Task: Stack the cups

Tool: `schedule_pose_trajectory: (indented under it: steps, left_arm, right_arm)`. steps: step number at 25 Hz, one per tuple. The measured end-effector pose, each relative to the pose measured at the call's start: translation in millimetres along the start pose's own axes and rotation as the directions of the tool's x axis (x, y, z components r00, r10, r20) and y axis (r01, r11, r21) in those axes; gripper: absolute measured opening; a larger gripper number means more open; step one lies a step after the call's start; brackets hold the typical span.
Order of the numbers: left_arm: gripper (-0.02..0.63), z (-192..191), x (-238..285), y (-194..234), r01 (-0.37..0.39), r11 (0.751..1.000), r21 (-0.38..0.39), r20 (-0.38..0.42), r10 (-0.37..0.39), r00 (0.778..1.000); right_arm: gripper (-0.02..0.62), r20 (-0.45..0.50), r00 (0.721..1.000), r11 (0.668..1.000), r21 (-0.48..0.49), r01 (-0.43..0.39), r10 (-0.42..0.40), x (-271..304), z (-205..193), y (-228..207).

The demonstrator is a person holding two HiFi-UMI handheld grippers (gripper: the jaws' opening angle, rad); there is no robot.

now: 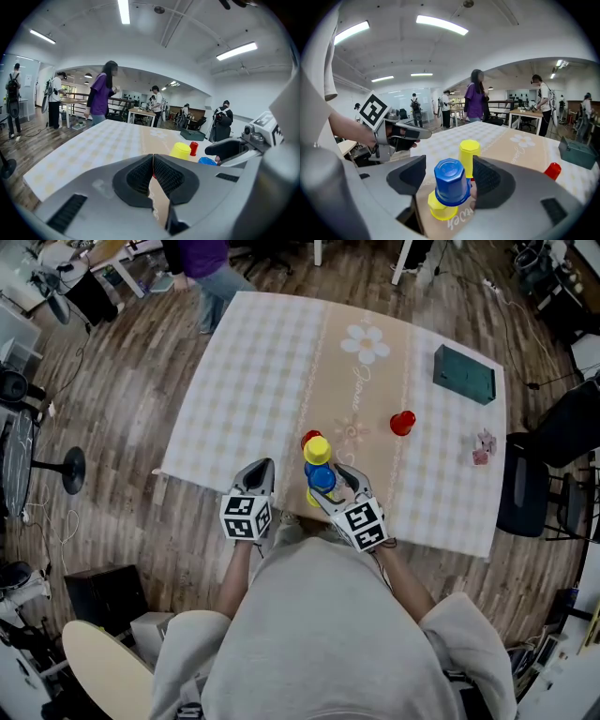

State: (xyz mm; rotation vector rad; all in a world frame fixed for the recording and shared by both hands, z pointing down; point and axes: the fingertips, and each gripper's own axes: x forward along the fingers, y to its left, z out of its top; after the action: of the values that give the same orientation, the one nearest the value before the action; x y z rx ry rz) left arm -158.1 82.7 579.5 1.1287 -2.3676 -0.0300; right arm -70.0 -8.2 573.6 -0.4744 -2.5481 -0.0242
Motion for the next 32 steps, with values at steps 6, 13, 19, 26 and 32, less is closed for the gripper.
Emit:
schedule_pose_trajectory:
  steps: [6, 13, 19, 26, 32]
  left_arm:
    - [0.014, -5, 2, -9, 0.022, 1.000, 0.017, 0.001, -0.022, 1.000]
    - [0.014, 3, 20, -20, 0.078, 0.996, 0.048, -0.021, -0.077, 0.997]
    - [0.014, 8, 34, -24, 0.115, 0.991, 0.074, -0.038, -0.113, 0.993]
    - [0.014, 13, 50, -26, 0.159, 0.983, 0.094, -0.061, -0.154, 0.986]
    - [0.014, 16, 65, -22, 0.182, 0.978, 0.107, -0.086, -0.173, 0.981]
  right_arm:
    - [0.293, 0.088, 0.994, 0.998, 0.017, 0.063, -0.065, -22, 18, -13]
    - [0.276, 0.135, 0.971, 0.979, 0.087, 0.186, -0.197, -48, 23, -49]
    - [0.271, 0.104, 0.942, 0.941, 0.153, 0.301, -0.319, -68, 3, -87]
    - [0.268, 0.062, 0.892, 0.877, 0.227, 0.424, -0.447, -90, -18, -124]
    - [0.265, 0.014, 0.858, 0.830, 0.262, 0.493, -0.514, -97, -35, -148]
